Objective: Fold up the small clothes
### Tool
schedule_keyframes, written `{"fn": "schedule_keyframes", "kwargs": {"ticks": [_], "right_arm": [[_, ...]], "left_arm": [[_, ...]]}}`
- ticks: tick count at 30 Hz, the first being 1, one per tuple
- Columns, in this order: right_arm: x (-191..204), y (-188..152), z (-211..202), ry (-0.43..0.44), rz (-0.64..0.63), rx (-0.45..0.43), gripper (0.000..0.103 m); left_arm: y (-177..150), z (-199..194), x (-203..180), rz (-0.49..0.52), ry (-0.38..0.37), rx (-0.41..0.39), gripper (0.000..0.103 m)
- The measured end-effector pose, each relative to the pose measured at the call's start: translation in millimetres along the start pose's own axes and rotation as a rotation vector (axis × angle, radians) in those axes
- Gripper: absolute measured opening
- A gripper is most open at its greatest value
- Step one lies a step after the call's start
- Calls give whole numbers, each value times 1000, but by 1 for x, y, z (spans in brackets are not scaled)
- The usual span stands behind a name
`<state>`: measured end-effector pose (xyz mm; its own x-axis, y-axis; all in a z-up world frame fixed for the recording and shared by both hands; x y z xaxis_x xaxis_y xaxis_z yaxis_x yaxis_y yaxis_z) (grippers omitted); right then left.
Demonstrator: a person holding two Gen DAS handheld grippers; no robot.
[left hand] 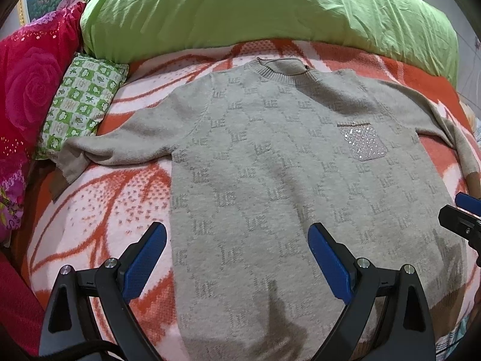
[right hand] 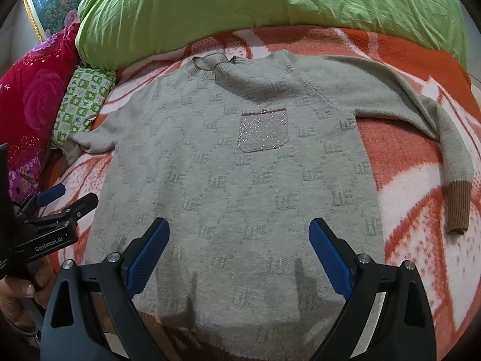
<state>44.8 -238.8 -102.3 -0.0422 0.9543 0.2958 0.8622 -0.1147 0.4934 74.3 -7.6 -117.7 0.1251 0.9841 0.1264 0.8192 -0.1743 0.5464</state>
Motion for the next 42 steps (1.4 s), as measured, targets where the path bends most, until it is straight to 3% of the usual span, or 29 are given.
{"fn": "schedule_keyframes", "kwargs": {"ticks": [15, 28, 31, 36, 38, 40, 42], "right_arm": [[-28, 10, -8, -35, 37, -28, 94], [-199, 28, -66, -295, 271, -105, 93], [-242, 23, -75, -366, 327, -97, 93], [-279, 17, -64, -404, 357, -41, 92], [-283, 15, -50, -388, 351, -3, 83], [-286, 13, -34, -360, 348, 45, 65], [-286, 9, -23, -332, 354, 84, 37]], "left_arm": [[10, 12, -1, -12, -10, 18, 96], [34, 44, -9, -28, -25, 64, 96], [42, 57, -15, -29, -31, 84, 96], [59, 78, -24, -42, -39, 110, 96], [64, 86, -27, -41, -38, 120, 96], [68, 96, -31, -43, -42, 139, 96], [70, 103, -36, -48, -51, 151, 96]]}}
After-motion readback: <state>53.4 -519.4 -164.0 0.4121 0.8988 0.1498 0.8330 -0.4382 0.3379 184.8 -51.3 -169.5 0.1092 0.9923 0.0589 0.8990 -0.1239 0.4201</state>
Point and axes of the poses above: each gripper's, at about its wrist camera, not at the fingertips, and z roughly the way its jaws point, x to its left, y to its top, the point moved 10 cm from there along z, roughly the way its jaws point, and after that the axes turned 4 degrees about x, right-handed, at the moved point
